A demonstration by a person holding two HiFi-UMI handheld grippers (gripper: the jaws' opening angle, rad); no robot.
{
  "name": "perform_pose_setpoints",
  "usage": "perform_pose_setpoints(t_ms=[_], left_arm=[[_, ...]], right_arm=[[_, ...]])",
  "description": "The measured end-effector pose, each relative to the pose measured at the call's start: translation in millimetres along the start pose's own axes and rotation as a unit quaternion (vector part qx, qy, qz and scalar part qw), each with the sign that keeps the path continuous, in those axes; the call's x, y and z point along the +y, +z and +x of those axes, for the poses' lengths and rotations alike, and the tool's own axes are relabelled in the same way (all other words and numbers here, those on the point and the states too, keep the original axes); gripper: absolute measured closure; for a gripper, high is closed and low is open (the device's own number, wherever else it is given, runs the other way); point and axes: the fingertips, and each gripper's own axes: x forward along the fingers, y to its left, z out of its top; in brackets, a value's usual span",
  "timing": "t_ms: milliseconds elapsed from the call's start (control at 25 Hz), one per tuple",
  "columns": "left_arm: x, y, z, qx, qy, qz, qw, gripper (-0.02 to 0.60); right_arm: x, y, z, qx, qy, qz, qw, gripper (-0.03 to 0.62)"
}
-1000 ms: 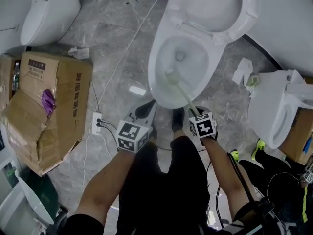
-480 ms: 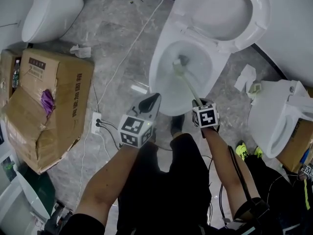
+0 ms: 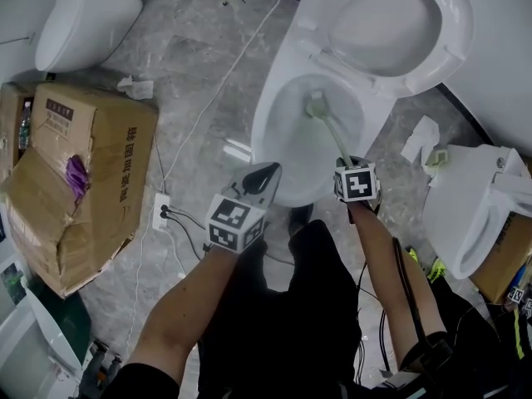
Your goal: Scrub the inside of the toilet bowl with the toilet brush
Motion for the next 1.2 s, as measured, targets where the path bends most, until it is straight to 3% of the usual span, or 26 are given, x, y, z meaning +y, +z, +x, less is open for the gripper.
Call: perform_pose_setpoints(t_ms=[320,560,1000,1200], left_arm=[[3,-3,17,0.004,-0.003,0.008,1.0,0.572],[3,-2,12,0.014,-0.005,0.011,0.9998,0.572],[-7,1,1,0.03,-0.019,0.011,0.9993,0.572],[-4,10,-7,0.029,-0.007,0.011,0.9995,0.572]], right_arm=[[-26,0,14,0.018,-0.033,0.016,0.999,0.533],[-25,-12,10,0.042,-0.033,0.026,0.998,0.533],[-6,-33,6,0.064,-0.005,0.042,0.997,0.533],[7,-37,6,0.077,0.012,0.037,0.996,0.533]])
